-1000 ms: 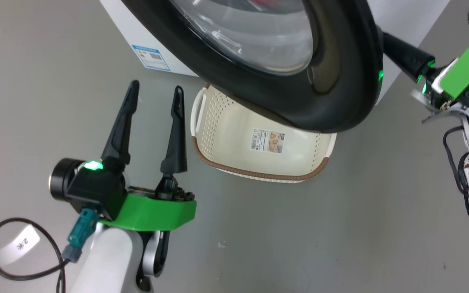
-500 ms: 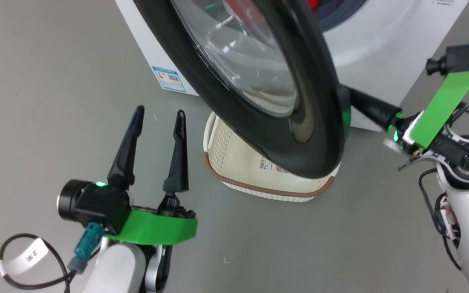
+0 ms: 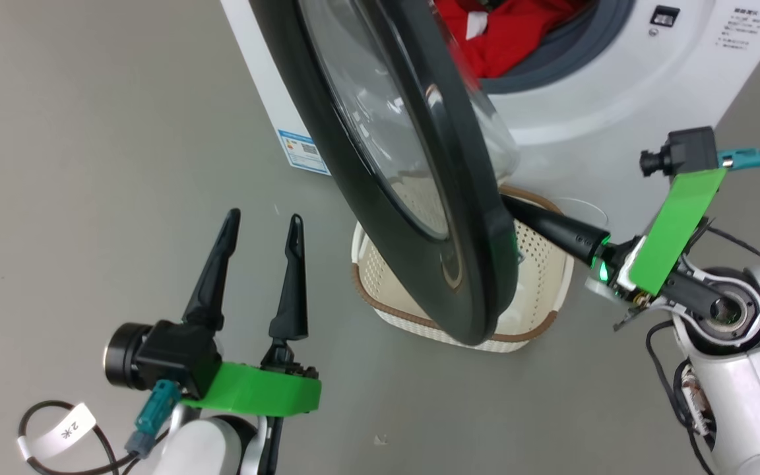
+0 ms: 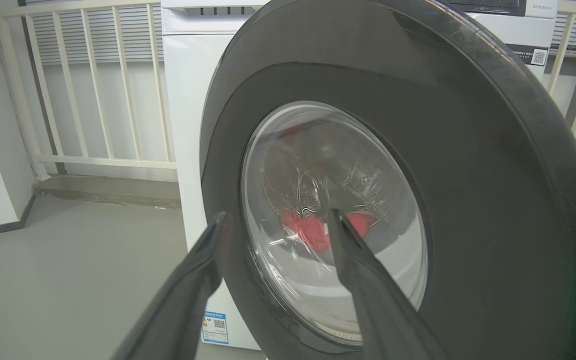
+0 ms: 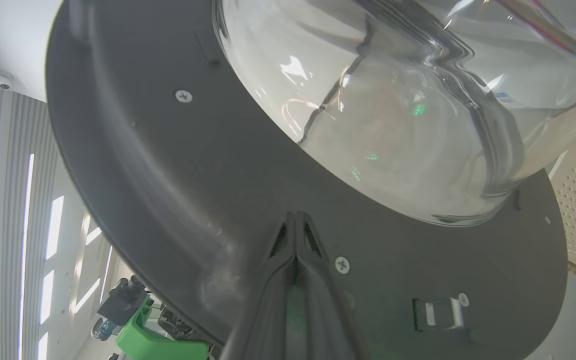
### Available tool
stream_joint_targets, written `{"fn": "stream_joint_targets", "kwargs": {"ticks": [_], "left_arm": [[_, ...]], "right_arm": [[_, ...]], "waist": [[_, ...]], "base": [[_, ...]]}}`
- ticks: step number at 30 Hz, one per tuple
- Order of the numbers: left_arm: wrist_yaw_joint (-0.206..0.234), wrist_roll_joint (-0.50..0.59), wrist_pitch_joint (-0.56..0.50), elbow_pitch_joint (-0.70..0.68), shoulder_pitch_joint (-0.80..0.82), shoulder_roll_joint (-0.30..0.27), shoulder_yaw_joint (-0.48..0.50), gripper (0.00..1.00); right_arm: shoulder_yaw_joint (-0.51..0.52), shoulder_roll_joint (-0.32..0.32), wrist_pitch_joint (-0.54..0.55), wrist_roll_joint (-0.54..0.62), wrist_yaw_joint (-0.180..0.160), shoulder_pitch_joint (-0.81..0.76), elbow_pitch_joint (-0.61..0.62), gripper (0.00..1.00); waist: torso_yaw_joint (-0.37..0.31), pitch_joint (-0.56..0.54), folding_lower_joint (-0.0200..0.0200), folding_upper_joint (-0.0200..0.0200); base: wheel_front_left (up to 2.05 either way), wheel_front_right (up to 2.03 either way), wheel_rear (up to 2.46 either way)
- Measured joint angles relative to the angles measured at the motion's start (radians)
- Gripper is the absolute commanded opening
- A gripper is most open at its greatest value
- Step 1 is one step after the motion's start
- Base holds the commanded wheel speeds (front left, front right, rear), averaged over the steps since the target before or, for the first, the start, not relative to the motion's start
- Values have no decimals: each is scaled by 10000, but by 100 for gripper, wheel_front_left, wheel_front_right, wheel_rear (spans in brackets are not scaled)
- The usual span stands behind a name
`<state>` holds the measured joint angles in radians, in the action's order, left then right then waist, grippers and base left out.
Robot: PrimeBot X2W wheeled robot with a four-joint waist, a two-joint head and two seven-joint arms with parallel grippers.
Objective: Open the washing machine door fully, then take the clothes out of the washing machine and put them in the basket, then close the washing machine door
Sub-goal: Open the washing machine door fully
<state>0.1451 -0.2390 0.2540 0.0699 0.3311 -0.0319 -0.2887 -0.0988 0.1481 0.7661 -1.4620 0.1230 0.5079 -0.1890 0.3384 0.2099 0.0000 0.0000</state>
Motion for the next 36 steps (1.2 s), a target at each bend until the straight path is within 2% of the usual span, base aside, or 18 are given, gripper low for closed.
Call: {"fn": "stream_joint_targets", "kwargs": {"ticks": [16, 36], "left_arm": [[54, -15, 0, 510, -287, -4, 10, 100], [-36, -88, 0, 650, -654, -8, -56, 100]], "right_arm": [[-127, -577, 174, 121, 0, -862, 174, 0], [-844, -798, -169, 94, 0, -1164, -198, 0]], "waist": [[727, -555, 0, 0], [1735, -875, 0, 0]], "base": [[0, 0, 0], [0, 0, 0]]}}
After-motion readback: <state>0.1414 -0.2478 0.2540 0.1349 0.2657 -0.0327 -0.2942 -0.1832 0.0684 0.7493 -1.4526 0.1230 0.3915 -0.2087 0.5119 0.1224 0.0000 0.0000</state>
